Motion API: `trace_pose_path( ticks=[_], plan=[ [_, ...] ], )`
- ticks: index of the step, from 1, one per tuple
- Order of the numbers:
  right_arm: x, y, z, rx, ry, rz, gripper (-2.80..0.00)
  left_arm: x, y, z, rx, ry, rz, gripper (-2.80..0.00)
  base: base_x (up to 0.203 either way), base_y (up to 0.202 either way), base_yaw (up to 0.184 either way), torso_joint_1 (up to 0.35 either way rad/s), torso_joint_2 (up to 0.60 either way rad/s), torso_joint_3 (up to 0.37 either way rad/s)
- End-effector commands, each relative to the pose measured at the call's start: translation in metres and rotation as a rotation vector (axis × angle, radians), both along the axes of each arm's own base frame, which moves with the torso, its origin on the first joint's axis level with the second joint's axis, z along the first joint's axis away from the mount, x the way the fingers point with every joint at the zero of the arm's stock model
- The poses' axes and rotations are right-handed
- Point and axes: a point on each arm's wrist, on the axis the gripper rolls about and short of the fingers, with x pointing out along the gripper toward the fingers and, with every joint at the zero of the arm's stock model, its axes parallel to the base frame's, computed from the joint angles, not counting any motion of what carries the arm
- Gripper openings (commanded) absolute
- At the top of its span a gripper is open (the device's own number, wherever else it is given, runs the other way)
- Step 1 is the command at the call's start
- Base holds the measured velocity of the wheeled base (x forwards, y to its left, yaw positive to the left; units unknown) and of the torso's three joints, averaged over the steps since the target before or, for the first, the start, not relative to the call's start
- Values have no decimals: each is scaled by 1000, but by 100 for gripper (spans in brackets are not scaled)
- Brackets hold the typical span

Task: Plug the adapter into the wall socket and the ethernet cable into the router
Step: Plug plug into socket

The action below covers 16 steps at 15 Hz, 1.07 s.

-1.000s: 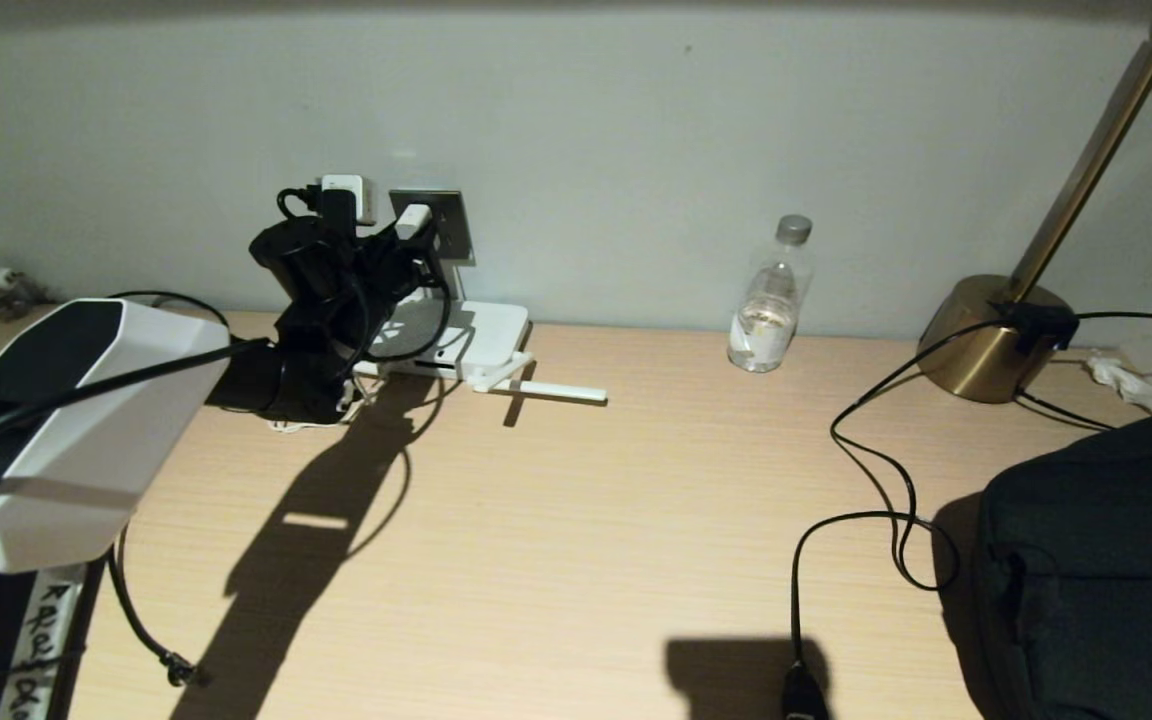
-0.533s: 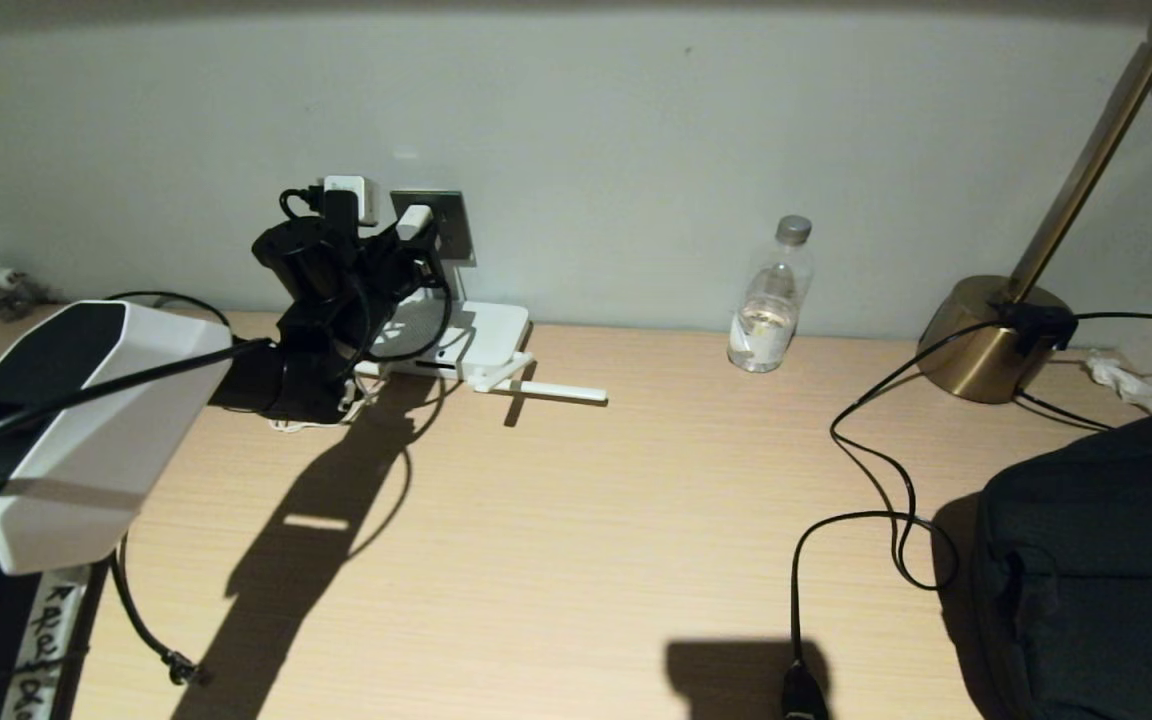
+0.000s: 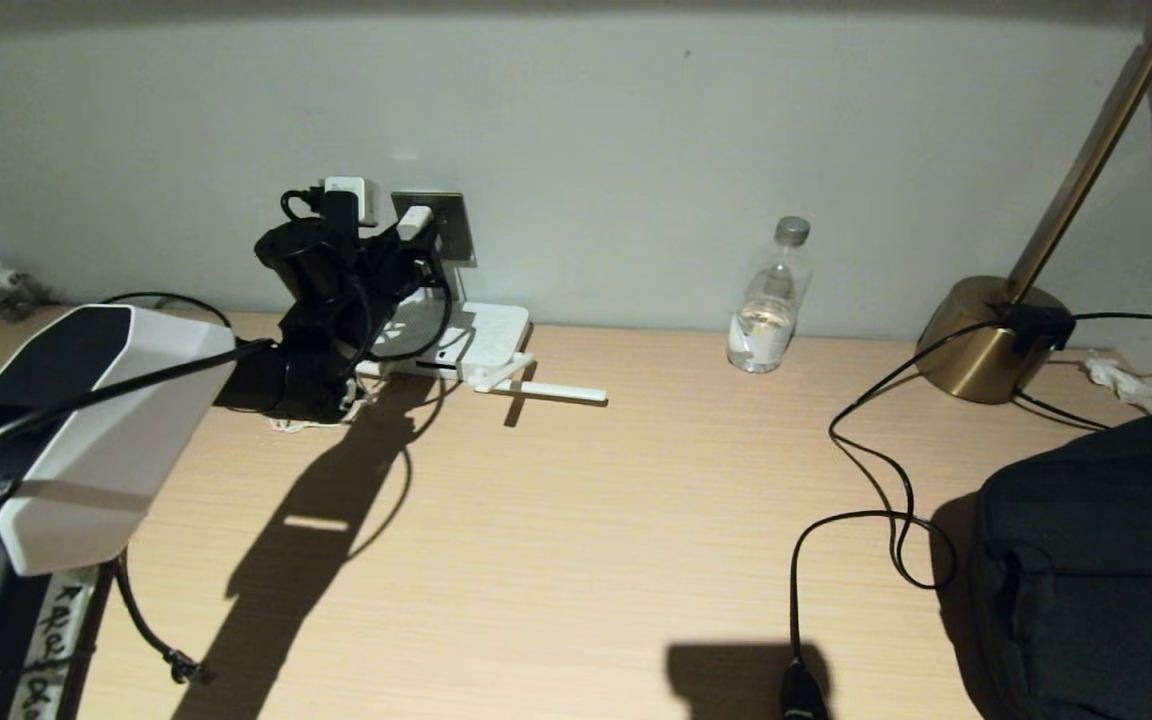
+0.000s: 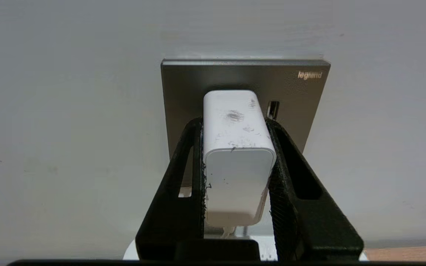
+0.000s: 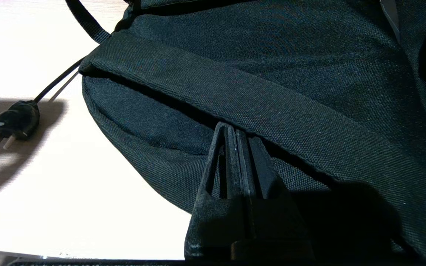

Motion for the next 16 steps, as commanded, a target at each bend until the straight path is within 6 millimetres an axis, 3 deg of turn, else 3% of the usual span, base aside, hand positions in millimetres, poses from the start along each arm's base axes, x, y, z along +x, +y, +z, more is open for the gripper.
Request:
trace_pose_path(
  ticks=[1,16],
  plan=[
    [0,0,0,-1,1,3,-280,3,0,-2,-3,-10,1,-280,0,0,0,0,0,0],
    [0,0,0,-1,1,0,-280,7,-1,0,-5,22,22,-280,0,0,0,0,0,0]
  ],
)
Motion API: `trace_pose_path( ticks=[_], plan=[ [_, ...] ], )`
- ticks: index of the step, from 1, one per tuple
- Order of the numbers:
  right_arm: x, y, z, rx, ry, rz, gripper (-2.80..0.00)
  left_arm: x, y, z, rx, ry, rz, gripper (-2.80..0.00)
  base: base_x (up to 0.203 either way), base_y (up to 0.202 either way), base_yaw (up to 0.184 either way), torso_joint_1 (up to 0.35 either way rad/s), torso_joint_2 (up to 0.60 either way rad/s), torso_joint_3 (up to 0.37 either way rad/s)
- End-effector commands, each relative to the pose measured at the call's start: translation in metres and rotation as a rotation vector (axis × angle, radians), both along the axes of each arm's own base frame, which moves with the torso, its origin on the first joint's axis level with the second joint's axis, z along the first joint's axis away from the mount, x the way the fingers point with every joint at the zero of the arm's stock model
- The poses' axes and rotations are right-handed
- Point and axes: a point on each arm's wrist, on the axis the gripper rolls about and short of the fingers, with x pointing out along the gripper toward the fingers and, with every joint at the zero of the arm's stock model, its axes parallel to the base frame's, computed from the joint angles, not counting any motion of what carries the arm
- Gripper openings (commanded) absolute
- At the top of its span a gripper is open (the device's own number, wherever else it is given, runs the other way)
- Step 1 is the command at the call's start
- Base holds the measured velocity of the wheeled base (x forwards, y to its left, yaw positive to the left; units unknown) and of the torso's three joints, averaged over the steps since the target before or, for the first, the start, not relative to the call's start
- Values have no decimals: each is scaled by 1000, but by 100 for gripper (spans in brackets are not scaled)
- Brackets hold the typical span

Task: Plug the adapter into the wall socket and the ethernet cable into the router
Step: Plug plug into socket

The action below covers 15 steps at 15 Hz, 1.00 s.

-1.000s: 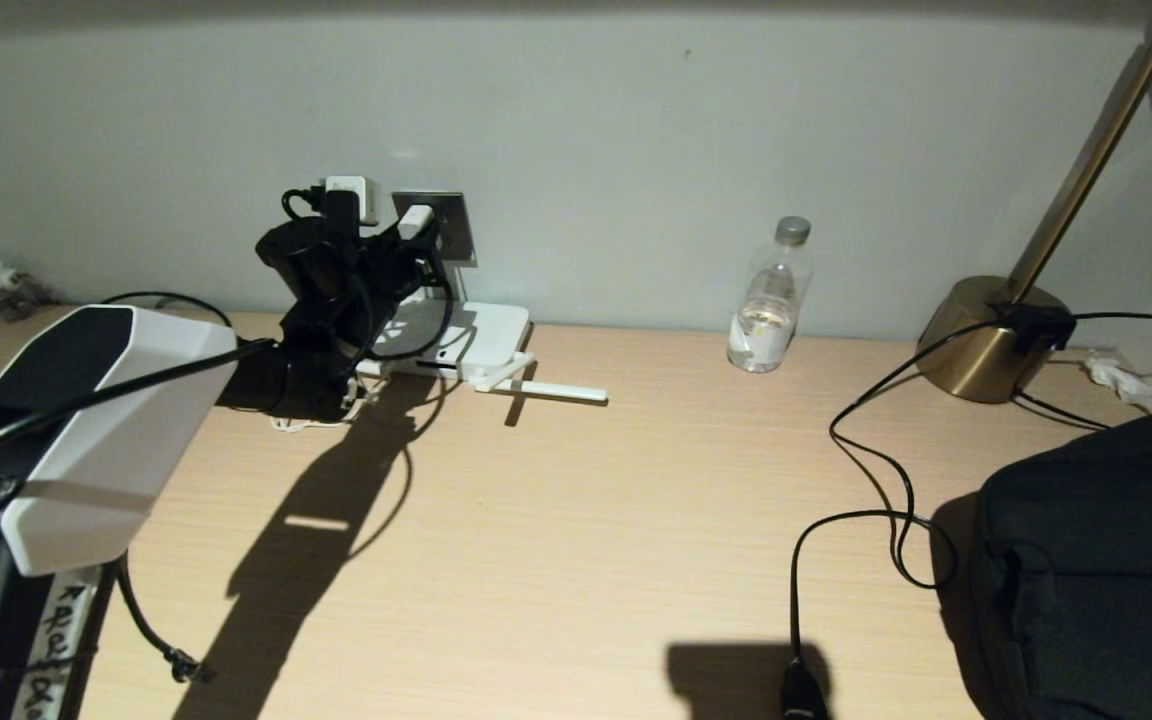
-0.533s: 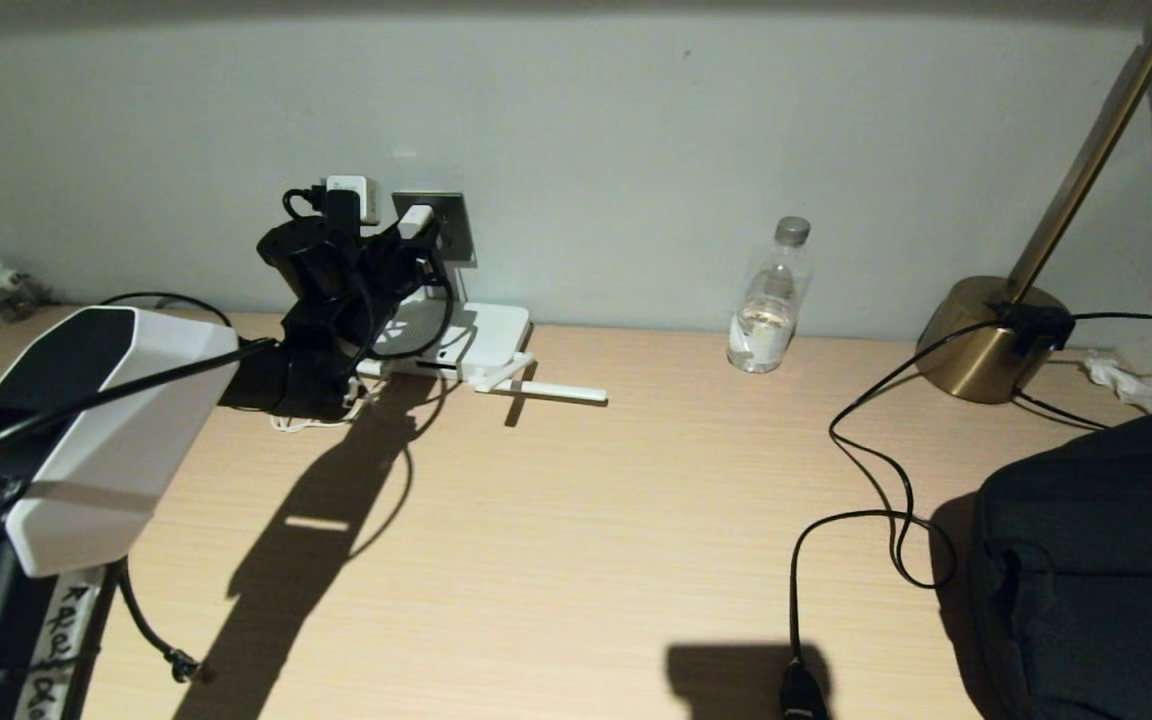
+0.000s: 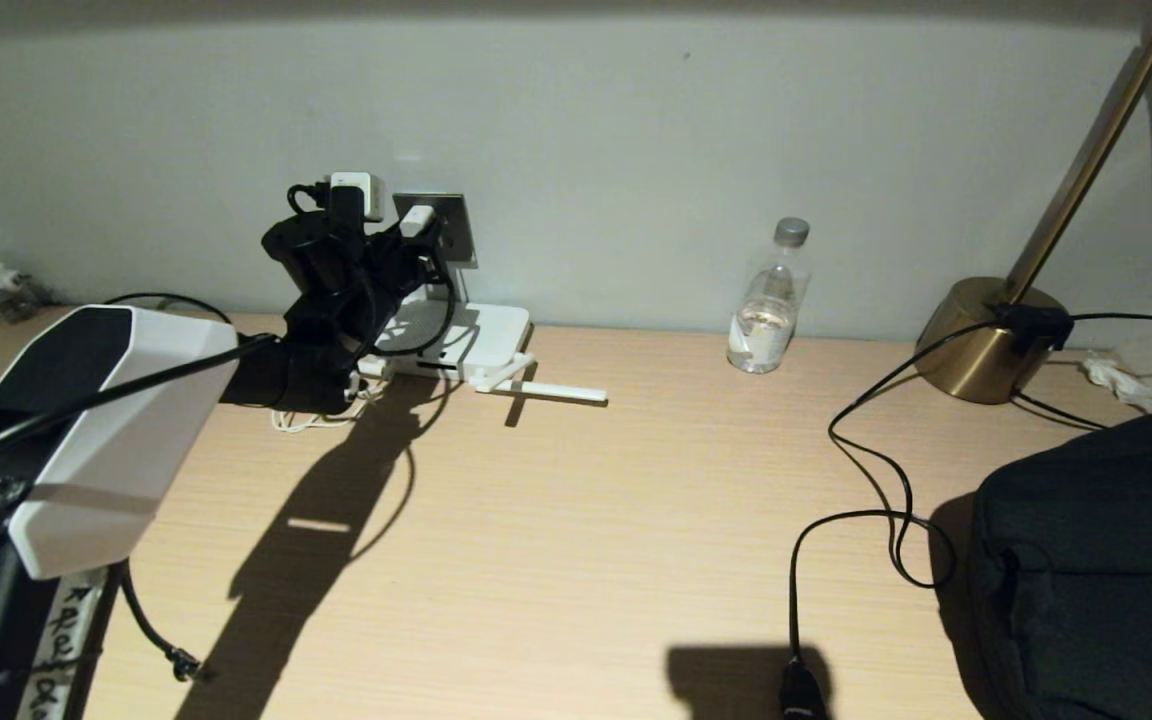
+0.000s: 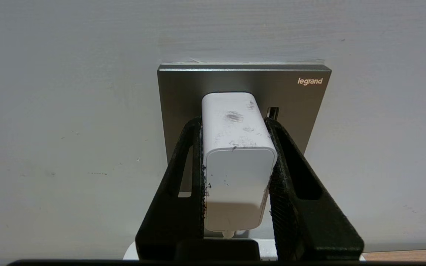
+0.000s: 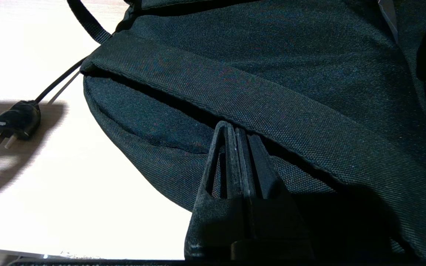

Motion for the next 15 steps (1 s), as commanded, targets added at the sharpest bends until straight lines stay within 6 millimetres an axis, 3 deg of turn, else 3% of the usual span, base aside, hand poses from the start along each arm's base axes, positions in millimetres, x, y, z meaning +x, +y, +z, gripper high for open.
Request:
trace_pose_path(
  ticks=[1,15],
  plan=[
    [0,0,0,-1,1,0,-280,1,0,-3,0,0,1,-280,0,0,0,0,0,0],
    [0,0,0,-1,1,0,-280,0,-1,-1,-10,-10,1,-280,0,0,0,0,0,0]
  ],
)
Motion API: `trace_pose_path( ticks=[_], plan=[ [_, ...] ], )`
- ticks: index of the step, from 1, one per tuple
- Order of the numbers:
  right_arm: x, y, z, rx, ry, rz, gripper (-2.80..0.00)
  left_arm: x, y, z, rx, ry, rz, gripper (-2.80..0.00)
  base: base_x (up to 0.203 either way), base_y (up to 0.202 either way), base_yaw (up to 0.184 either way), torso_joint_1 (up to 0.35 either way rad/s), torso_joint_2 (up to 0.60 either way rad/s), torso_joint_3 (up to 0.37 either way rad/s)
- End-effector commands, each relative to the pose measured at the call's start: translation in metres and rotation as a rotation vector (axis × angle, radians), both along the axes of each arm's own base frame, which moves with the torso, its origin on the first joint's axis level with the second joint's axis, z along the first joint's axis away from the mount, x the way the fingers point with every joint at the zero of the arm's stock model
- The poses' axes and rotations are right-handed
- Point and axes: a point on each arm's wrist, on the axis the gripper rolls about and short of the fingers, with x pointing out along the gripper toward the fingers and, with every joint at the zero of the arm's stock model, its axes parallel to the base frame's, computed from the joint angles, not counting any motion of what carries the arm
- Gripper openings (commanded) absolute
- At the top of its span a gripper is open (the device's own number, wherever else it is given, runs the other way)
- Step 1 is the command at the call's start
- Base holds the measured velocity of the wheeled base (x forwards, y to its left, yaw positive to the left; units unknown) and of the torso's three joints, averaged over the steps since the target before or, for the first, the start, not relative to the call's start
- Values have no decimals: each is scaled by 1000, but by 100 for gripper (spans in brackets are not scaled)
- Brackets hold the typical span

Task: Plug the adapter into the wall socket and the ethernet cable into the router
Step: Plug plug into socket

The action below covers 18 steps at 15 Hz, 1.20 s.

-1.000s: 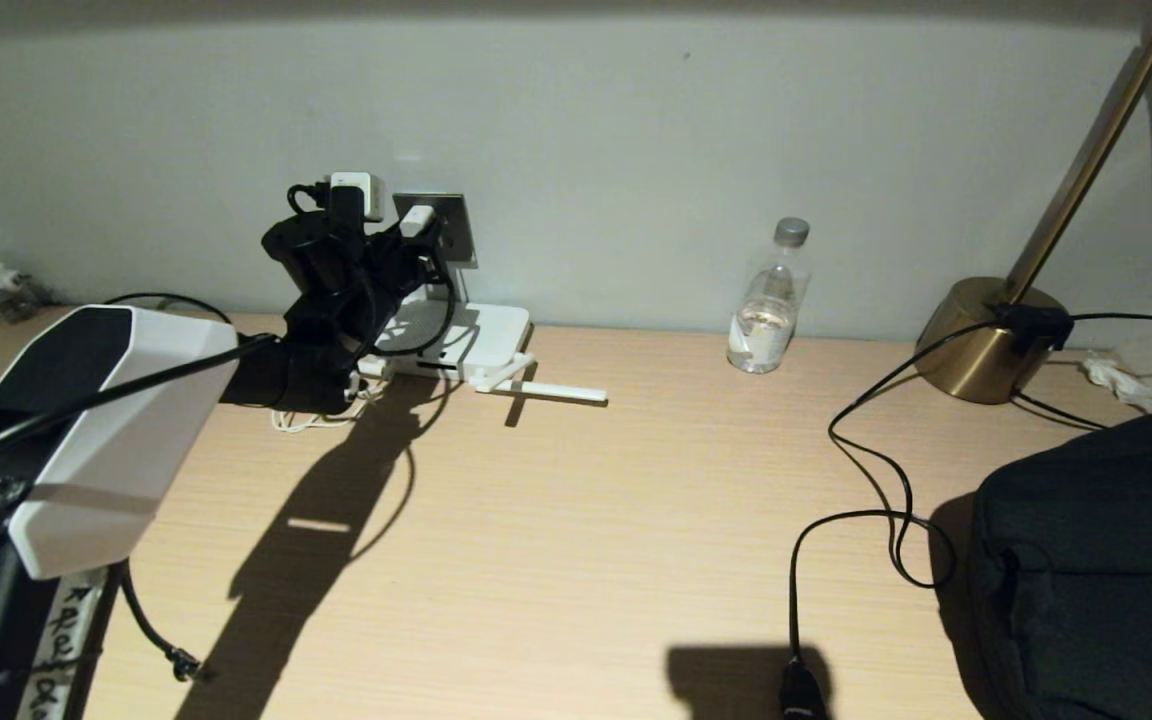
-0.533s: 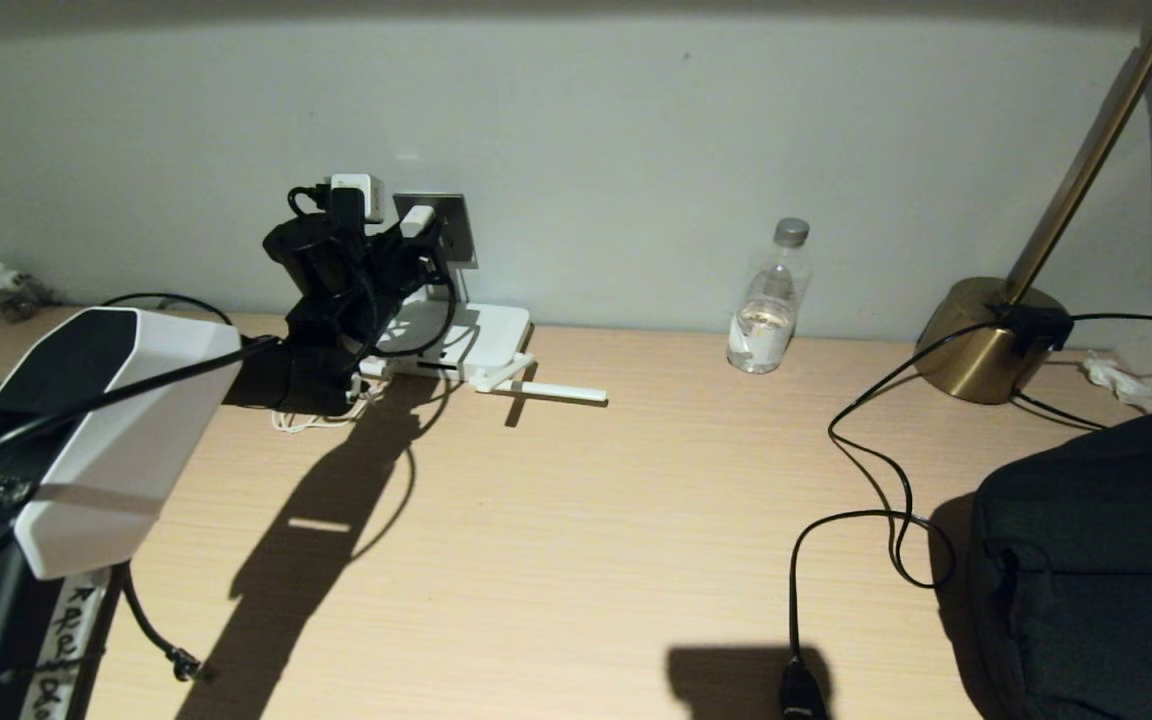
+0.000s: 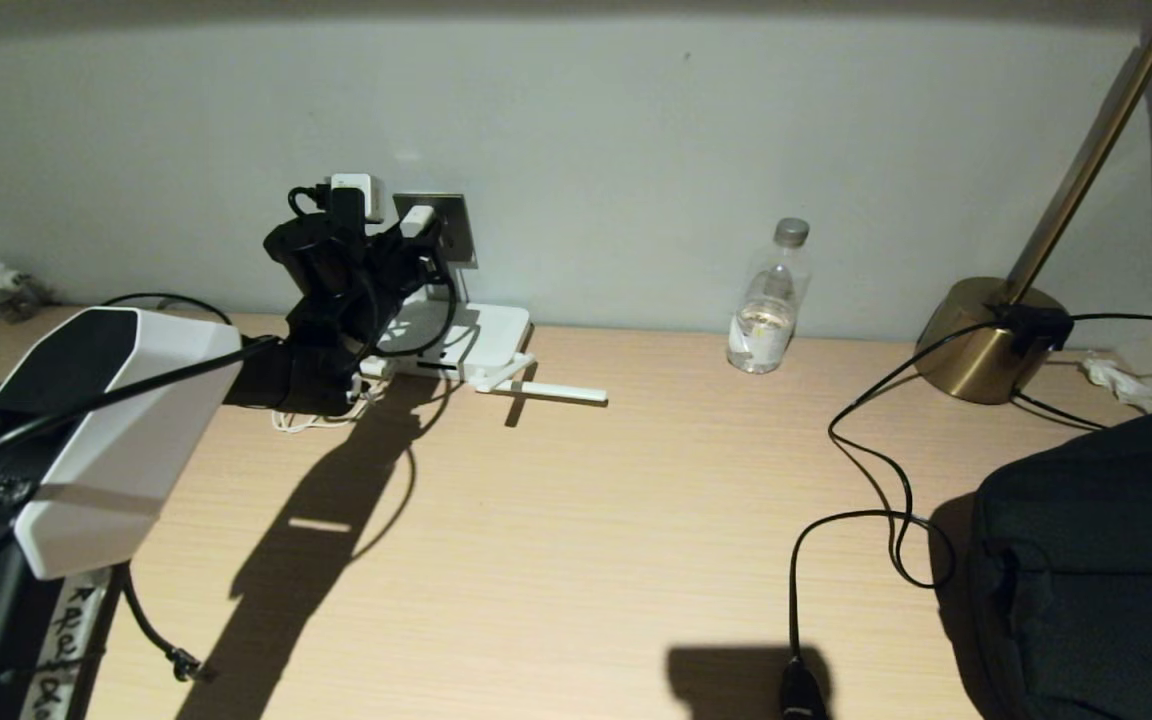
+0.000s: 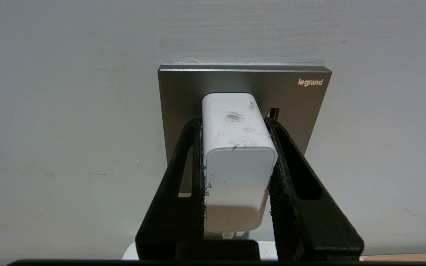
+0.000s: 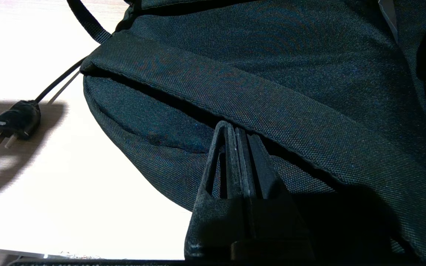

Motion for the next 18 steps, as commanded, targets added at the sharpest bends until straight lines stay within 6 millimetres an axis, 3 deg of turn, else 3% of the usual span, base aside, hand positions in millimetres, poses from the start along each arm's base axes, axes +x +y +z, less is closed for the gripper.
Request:
trace_pose_path(
  ticks=[1,18],
  plan=[
    [0,0,0,-1,1,0,-280,0,-1,0,-1,-5,-1,-280,0,0,0,0,0,0],
    [0,0,0,-1,1,0,-280,0,-2,-1,-14,2,12,-280,0,0,0,0,0,0]
  ],
)
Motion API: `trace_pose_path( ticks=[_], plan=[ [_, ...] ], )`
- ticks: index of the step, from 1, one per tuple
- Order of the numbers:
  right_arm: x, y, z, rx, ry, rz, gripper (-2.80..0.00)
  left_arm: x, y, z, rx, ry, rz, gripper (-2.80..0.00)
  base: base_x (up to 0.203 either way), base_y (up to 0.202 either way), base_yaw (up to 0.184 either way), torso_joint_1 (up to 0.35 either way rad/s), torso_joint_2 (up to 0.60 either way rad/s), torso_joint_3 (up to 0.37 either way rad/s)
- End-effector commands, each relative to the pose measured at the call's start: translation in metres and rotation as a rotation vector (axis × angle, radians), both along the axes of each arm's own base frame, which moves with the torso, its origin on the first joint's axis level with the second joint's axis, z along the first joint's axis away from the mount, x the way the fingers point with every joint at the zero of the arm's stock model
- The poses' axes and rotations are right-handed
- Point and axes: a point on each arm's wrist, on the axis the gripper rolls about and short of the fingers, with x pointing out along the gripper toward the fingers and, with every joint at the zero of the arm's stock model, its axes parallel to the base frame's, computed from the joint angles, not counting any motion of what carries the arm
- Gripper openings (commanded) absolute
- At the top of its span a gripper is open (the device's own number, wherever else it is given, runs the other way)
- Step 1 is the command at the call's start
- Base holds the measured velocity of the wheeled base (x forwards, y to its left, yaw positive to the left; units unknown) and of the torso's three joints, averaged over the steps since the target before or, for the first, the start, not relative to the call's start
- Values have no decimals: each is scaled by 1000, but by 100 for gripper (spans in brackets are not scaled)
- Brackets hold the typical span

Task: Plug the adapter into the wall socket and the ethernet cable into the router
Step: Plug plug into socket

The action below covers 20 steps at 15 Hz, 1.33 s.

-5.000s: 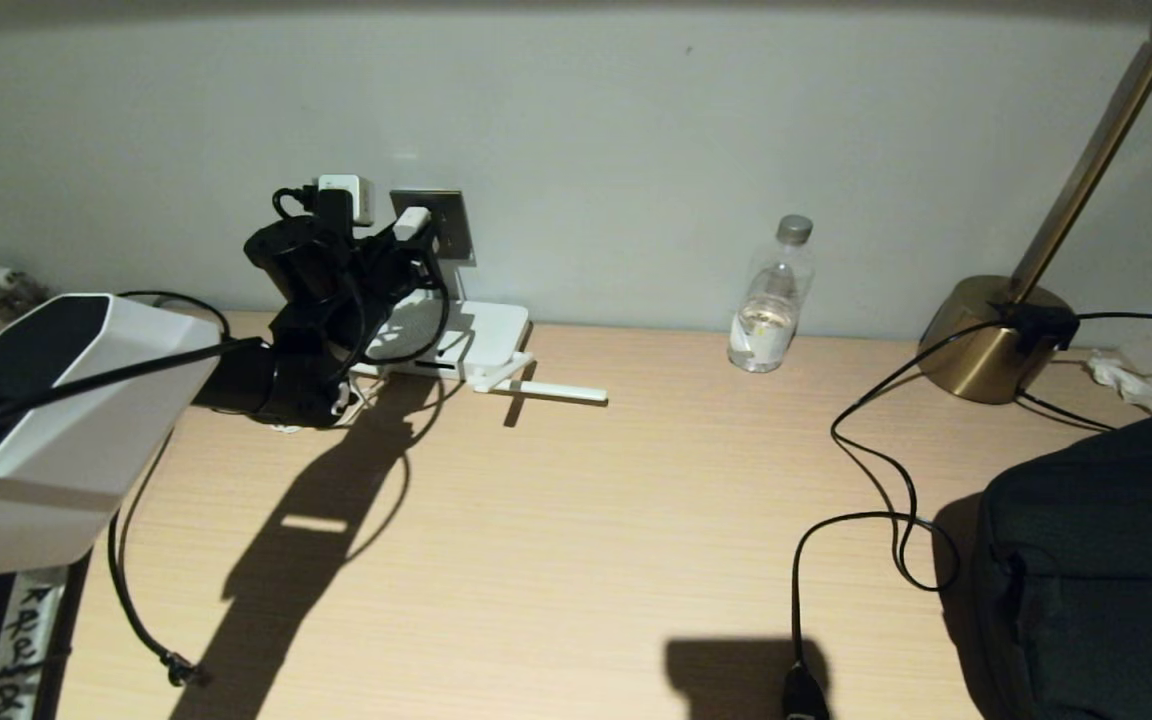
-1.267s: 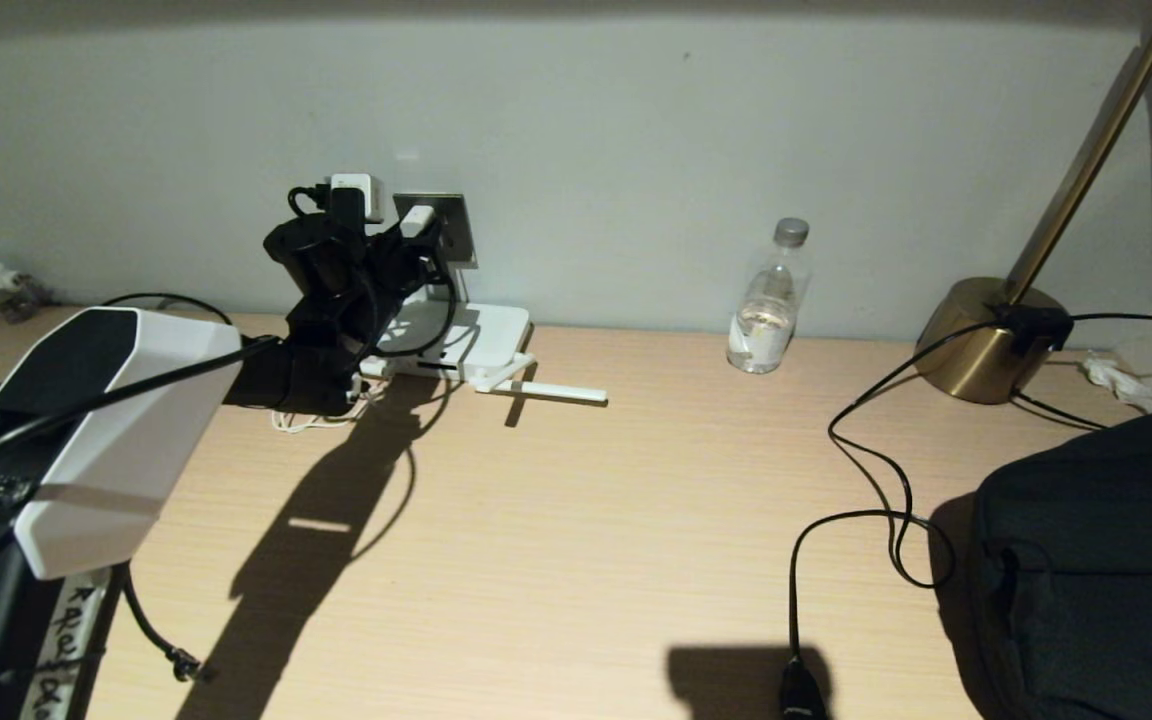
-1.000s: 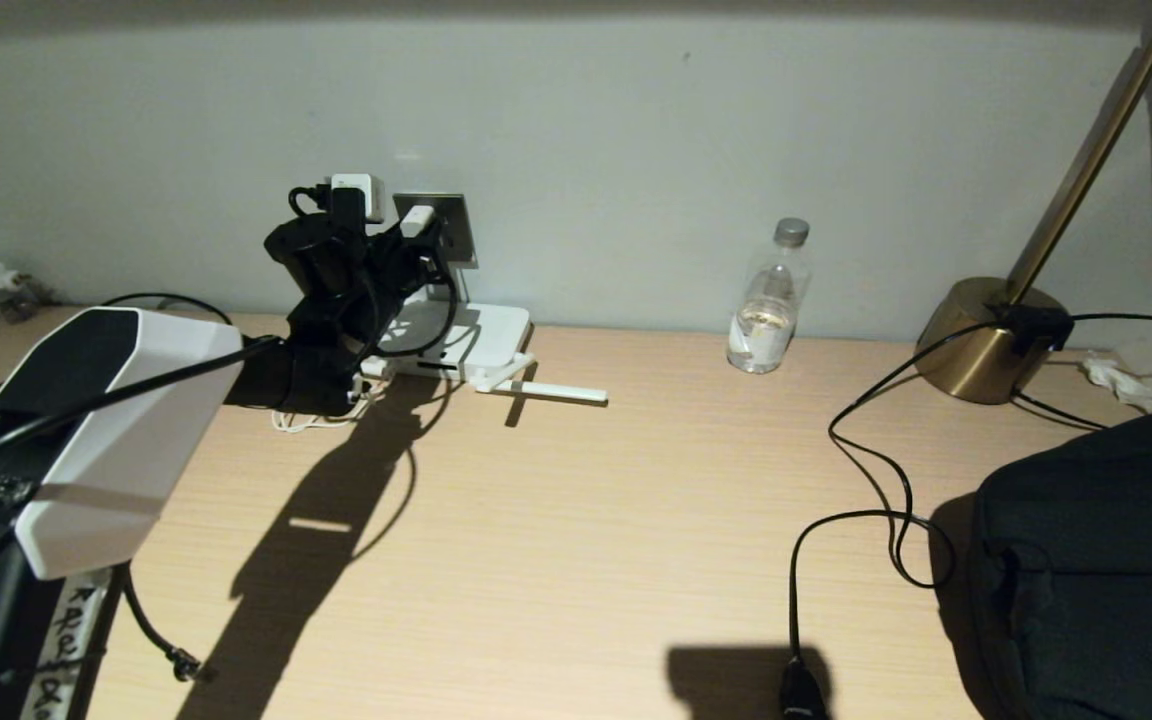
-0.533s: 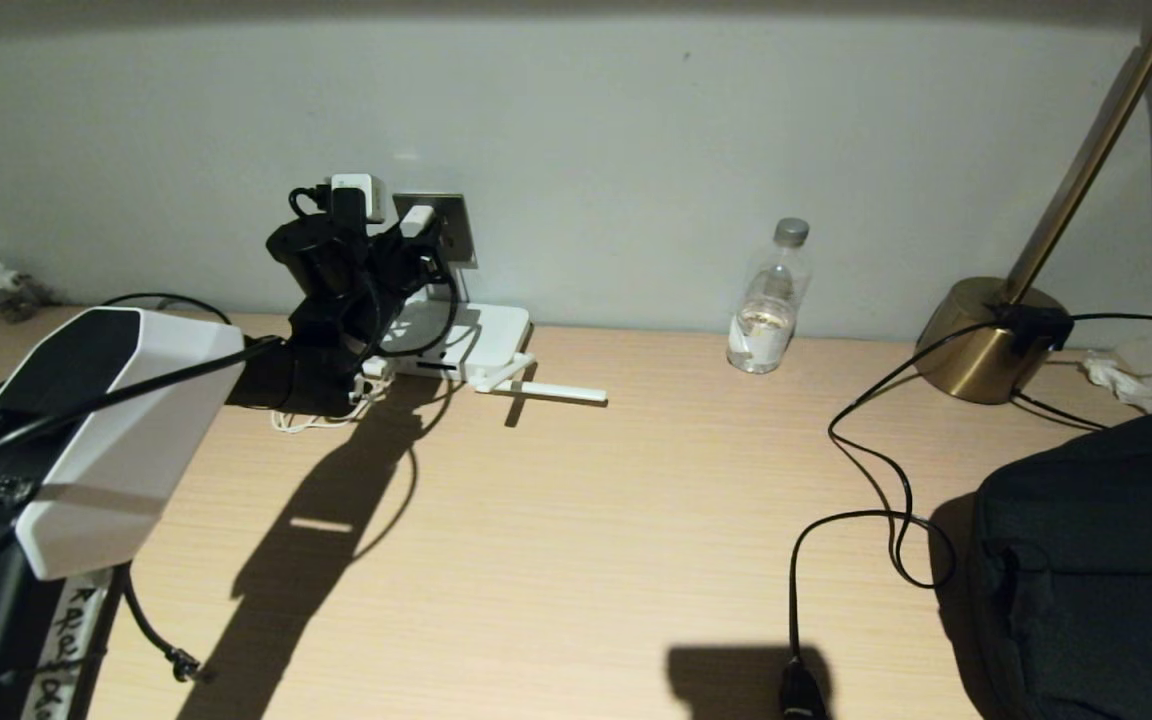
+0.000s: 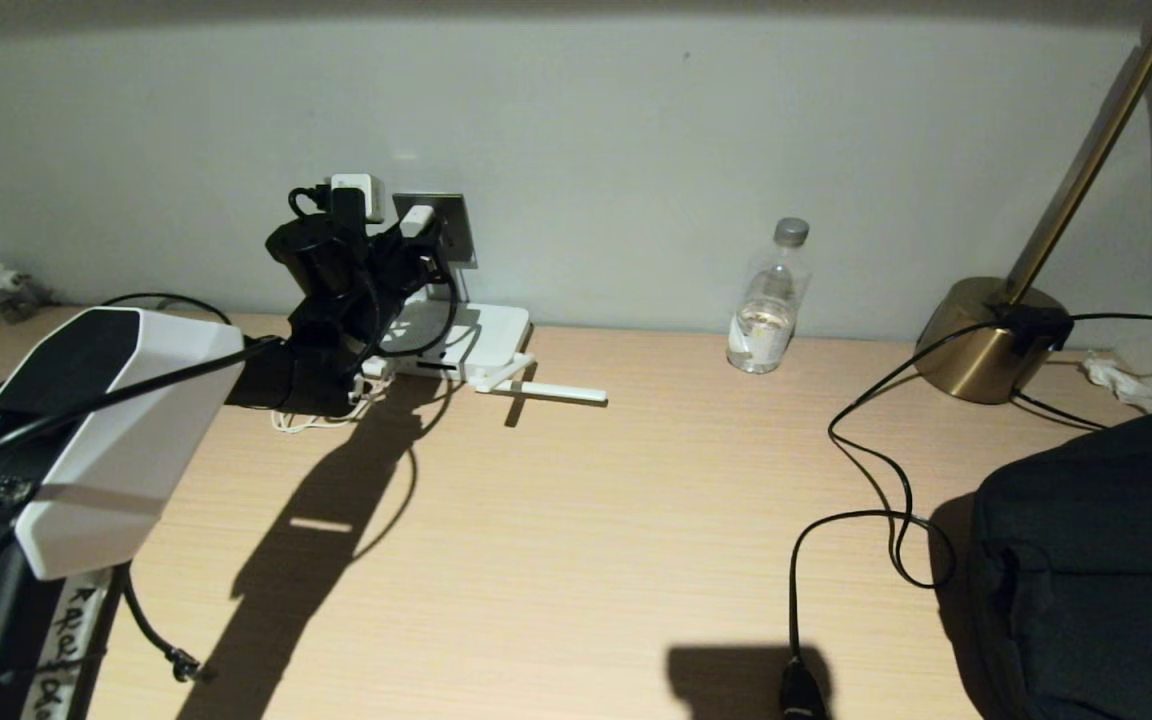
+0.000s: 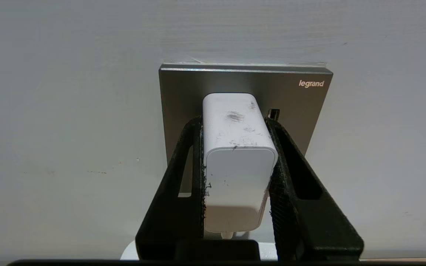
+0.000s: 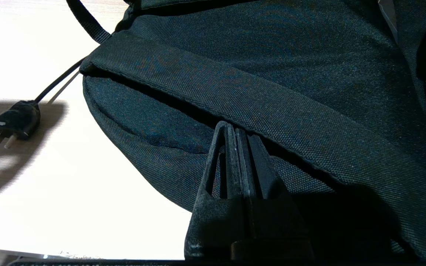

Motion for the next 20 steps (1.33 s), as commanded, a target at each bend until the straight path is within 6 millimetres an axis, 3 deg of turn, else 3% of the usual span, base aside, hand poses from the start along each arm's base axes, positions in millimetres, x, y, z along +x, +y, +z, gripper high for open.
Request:
trace_pose_path(
  ticks=[1,2,10,13,17,20],
  plan=[
    [0,0,0,0,3,0,-280,0,0,-1,-1,-2,0,-280,0,0,0,0,0,0],
    [0,0,0,0,1,0,-280,1,0,-1,1,-5,0,0,0,0,0,0,0,0],
    [0,0,0,0,2,0,-280,-2,3,4,-2,-10,9,0,0,0,0,0,0,0],
    [0,0,0,0,1,0,-280,-13,9,16,-5,-6,31,0,0,0,0,0,0,0],
    [0,0,0,0,2,0,-280,-50,14,19,-5,36,45,0,0,0,0,0,0,0],
    [0,0,0,0,1,0,-280,-100,8,40,-7,25,8,0,0,0,0,0,0,0]
  ],
)
